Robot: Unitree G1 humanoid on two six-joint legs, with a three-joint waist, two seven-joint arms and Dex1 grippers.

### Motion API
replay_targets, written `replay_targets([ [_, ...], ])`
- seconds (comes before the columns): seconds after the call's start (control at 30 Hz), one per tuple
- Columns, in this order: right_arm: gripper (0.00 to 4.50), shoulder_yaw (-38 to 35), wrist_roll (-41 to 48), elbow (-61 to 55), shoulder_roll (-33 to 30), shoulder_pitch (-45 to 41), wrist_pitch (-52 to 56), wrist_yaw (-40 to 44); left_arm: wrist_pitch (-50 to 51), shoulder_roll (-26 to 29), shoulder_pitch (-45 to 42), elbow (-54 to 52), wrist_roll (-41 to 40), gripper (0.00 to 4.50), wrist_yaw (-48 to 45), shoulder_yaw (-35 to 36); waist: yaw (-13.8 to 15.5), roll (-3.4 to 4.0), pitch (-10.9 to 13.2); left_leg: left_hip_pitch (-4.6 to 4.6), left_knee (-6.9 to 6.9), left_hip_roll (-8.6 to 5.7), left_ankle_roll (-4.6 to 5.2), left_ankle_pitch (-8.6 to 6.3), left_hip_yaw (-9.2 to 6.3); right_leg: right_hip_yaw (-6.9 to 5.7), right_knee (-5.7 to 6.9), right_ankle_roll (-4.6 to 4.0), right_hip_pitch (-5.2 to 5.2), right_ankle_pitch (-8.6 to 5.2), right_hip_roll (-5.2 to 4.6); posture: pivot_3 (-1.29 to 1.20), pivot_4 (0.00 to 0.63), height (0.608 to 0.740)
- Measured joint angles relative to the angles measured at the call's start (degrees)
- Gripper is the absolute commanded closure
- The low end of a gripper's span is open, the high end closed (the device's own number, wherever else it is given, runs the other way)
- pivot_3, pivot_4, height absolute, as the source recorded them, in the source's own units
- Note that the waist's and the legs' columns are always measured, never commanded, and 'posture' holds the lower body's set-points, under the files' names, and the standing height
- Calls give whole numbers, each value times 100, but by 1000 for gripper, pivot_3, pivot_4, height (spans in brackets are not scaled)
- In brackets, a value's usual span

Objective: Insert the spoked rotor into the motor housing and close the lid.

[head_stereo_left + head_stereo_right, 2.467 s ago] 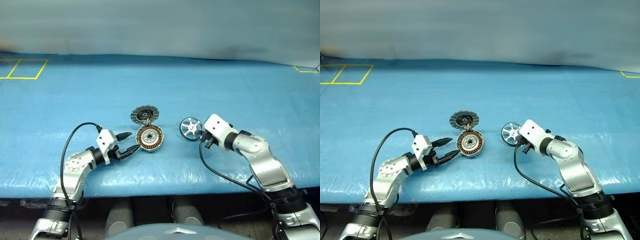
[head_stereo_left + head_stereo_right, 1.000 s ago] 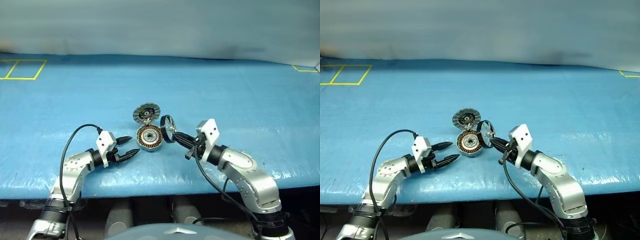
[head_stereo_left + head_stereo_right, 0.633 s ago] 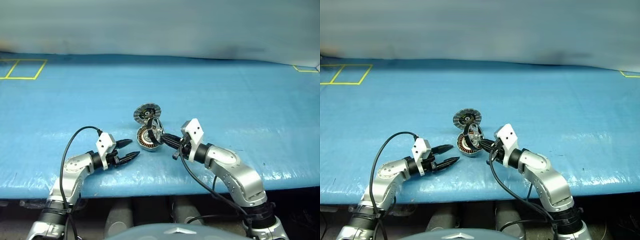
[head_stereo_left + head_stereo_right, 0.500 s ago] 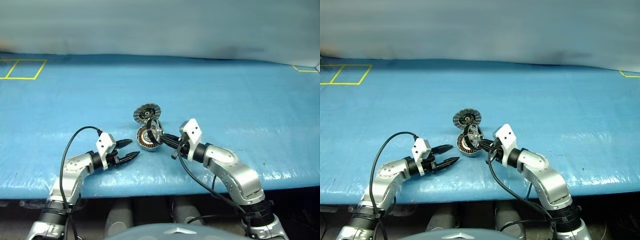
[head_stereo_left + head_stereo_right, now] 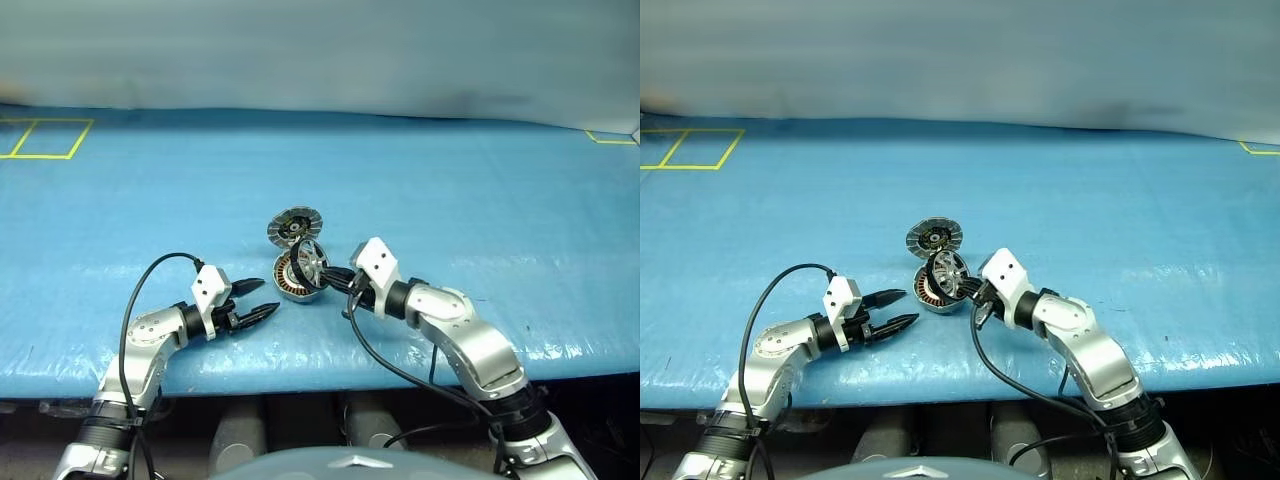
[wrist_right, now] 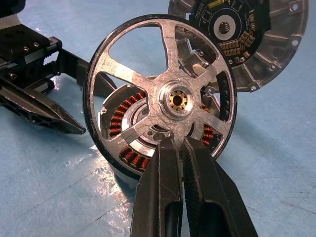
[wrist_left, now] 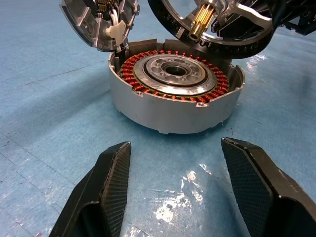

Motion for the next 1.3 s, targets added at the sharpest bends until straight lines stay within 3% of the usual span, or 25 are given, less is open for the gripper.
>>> replay_targets([
  [0.27,4481,161,-238,4,-92,-51,-121,32,-3,0,37,0,0,1329,72,0,0,0,0,1,0,0,0,0,0,0,0,0,1,0,0,0,150,740],
  [0.37,3722,174,-312,57,-91,-90,-143,8,-6,0,49,0,0,1329,79,0,0,-1,0,1,0,0,0,0,0,0,0,0,1,0,0,0,150,740],
  [0.73,52,114,-424,172,50,-103,-177,-128,-19,0,59,-2,2,1329,84,2,-1,-1,0,1,0,0,0,0,0,0,1,0,1,0,0,0,150,740],
  [1.13,19,-320,39,177,469,-118,-158,-226,-25,0,63,-3,3,1329,88,2,-2,0,0,1,1,0,0,0,0,0,1,0,1,0,0,0,150,740],
  [1.3,1286,-893,-139,854,551,-747,-172,-831,-27,-2,73,-7,2,1329,96,8,-6,0,0,2,5,0,0,0,2,1,2,1,2,2,-1,0,150,740],
])
